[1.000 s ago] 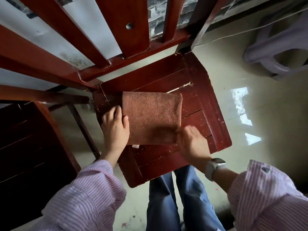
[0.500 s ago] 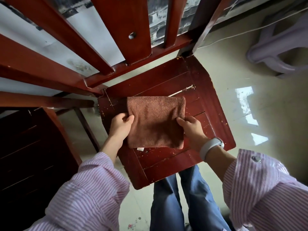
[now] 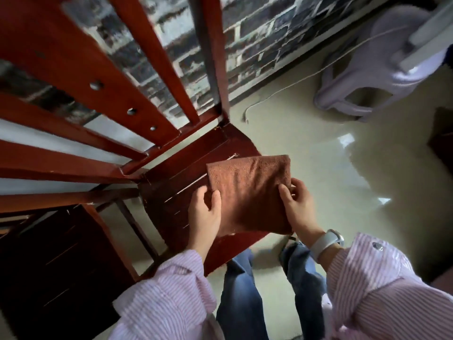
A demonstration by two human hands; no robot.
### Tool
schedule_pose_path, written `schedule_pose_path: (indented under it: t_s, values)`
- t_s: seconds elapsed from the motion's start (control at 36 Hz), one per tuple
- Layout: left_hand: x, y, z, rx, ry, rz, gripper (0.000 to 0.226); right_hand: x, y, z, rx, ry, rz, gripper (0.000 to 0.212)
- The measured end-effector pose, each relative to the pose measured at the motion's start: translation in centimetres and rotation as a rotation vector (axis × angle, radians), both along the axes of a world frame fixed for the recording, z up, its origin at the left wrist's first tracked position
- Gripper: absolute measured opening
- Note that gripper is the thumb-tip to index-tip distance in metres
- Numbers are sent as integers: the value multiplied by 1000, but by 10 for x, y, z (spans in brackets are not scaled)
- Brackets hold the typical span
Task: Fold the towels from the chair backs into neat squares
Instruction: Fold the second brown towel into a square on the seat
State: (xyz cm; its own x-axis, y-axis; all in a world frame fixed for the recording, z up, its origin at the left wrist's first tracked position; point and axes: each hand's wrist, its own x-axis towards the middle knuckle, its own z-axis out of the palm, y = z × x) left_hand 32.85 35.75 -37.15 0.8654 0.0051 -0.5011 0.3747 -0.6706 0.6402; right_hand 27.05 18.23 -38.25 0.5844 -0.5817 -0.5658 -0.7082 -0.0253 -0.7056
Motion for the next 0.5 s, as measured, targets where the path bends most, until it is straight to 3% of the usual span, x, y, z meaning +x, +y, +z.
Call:
schedule_pose_path:
  t_s: [0.28, 0.5]
  values:
    - [-37, -187, 95, 12, -112, -170, 31, -77, -158, 96, 58, -129, -219, 8]
    - [-91, -392, 145, -80, -109, -405, 27, -164, -341, 153, -105, -178, -389, 10]
